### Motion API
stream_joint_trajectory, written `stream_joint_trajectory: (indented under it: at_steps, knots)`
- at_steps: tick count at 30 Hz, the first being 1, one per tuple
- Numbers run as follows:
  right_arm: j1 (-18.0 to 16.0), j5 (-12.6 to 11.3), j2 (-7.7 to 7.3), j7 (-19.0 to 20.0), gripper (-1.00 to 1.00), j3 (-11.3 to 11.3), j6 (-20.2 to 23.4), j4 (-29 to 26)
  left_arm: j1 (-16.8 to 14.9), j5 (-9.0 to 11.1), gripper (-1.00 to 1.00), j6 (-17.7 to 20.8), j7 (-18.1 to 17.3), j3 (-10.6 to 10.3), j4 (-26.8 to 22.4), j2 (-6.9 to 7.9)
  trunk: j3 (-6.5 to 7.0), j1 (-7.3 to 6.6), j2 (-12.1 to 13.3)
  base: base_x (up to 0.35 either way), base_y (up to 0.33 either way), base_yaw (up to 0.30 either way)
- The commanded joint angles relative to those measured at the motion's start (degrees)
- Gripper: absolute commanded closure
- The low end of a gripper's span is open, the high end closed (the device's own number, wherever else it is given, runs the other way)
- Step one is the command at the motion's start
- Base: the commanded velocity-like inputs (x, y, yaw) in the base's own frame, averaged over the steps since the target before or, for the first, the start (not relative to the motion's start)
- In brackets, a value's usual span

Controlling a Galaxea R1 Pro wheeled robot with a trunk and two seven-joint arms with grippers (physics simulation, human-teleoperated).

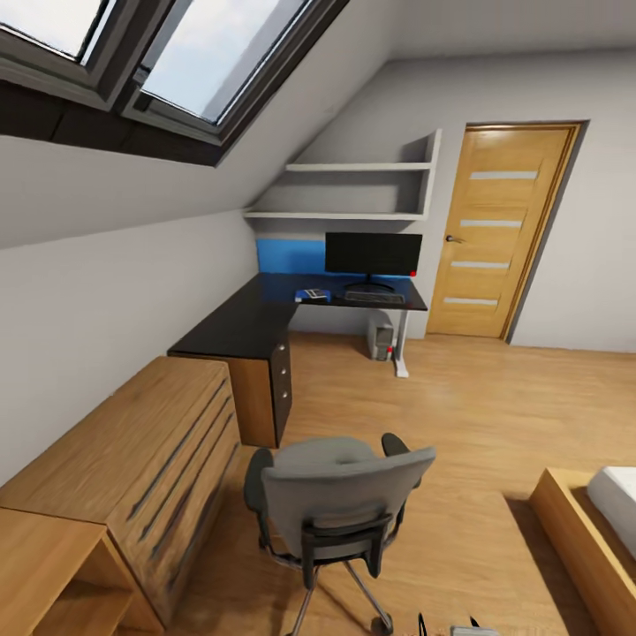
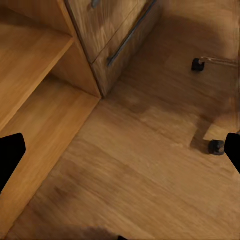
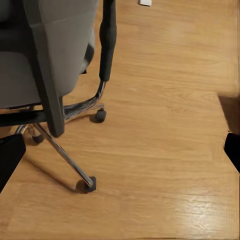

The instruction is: In the bedroom, organize the workspace by keeping the computer under the desk, ensuring the monitor is on the desk, placing the keyboard on the desk next to the monitor, placing the mouse on the desk next to the keyboard, moving the folder from the swivel chair onto the desk next to the mouse, stacking the notebook on top of the folder with the pen on top of the notebook, and positioning the swivel chair next to the desk.

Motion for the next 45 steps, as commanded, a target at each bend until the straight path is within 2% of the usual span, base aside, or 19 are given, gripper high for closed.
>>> stream_joint_trajectory:
  at_steps: [1,19,31,45]
  knots:
    - [-0.06,0.05,0.03,-0.54,-1.0,0.48,-0.04,0.05,-0.03,0.08,-1.0,-0.08,0.52,-0.49,-0.05,0.04,-0.1,0.02,-0.08,0.017,0.23,-0.299]
    - [-0.06,0.05,0.03,-0.57,-1.0,0.48,-0.04,0.05,-0.03,-0.09,-1.0,-0.12,0.48,-0.66,-0.05,-0.1,-0.1,0.02,-0.08,-0.082,0.258,-0.299]
    - [-0.06,0.05,0.08,-0.62,-1.0,0.48,-0.01,0.05,-0.03,-0.1,-1.0,-0.14,0.43,-0.75,-0.05,-0.11,-0.24,0.02,-0.08,-0.023,0.031,-0.277]
    - [-0.06,0.27,0.15,-0.63,-1.0,0.75,-0.23,0.05,-0.03,-0.24,-1.0,-0.74,0.5,-0.82,-0.11,-0.39,-0.8,0.02,-0.08,0.0,0.0,-0.047]
